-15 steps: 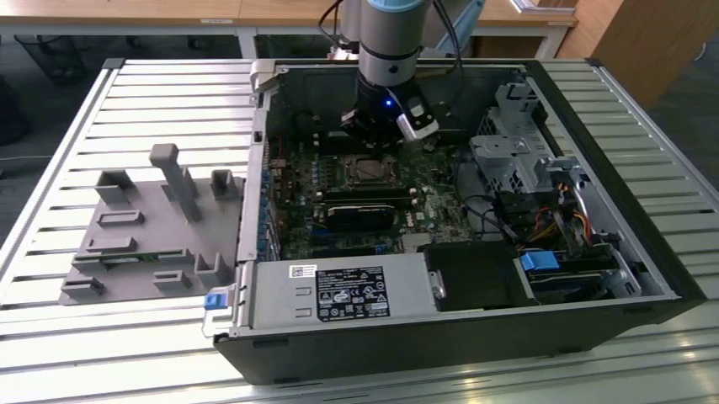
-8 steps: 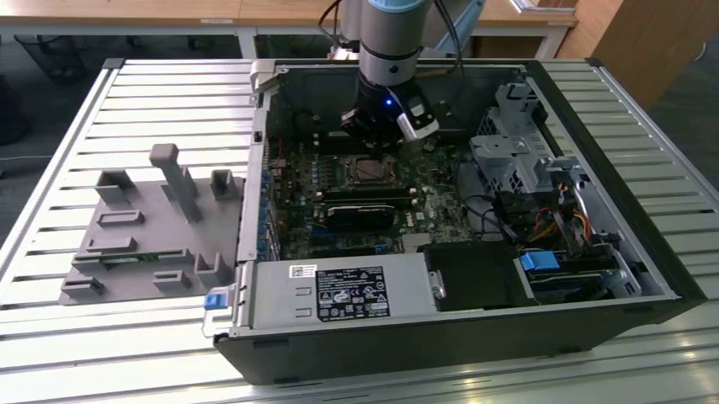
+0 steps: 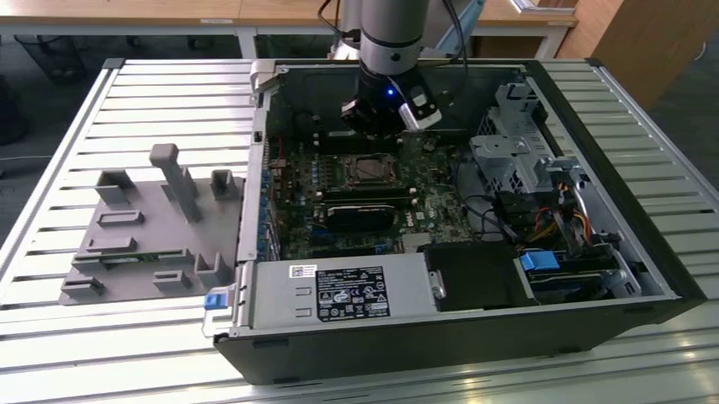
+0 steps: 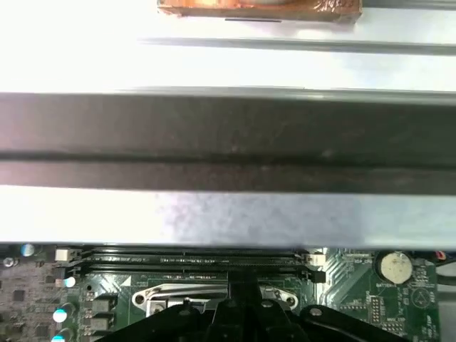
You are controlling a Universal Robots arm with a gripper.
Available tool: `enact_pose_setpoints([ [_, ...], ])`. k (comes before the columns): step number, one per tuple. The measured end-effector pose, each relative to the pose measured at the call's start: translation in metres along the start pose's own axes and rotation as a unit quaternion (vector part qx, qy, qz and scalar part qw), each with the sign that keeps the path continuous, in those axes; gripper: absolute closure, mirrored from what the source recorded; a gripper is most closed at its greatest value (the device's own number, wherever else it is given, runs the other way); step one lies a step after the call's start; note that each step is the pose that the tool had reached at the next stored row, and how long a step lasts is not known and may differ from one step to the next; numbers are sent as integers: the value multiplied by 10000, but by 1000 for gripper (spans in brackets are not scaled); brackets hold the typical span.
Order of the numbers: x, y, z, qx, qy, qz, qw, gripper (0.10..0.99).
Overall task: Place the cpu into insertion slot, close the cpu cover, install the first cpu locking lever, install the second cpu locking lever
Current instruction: 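Install the first cpu locking lever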
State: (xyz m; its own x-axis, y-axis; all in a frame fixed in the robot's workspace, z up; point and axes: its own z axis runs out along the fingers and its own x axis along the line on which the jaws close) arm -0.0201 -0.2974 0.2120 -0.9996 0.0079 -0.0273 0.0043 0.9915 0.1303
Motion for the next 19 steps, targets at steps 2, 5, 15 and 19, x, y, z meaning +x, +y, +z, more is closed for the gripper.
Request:
enact_pose_setpoints([
  [2,-1,2,-18,0,4,0,10000,980],
  [5,-4,-6,-20,1,9,1,10000,980],
  [15,-21,-52,-25,0,9,2,10000,980],
  [19,-30,-64,-26,1,10,1,10000,980],
])
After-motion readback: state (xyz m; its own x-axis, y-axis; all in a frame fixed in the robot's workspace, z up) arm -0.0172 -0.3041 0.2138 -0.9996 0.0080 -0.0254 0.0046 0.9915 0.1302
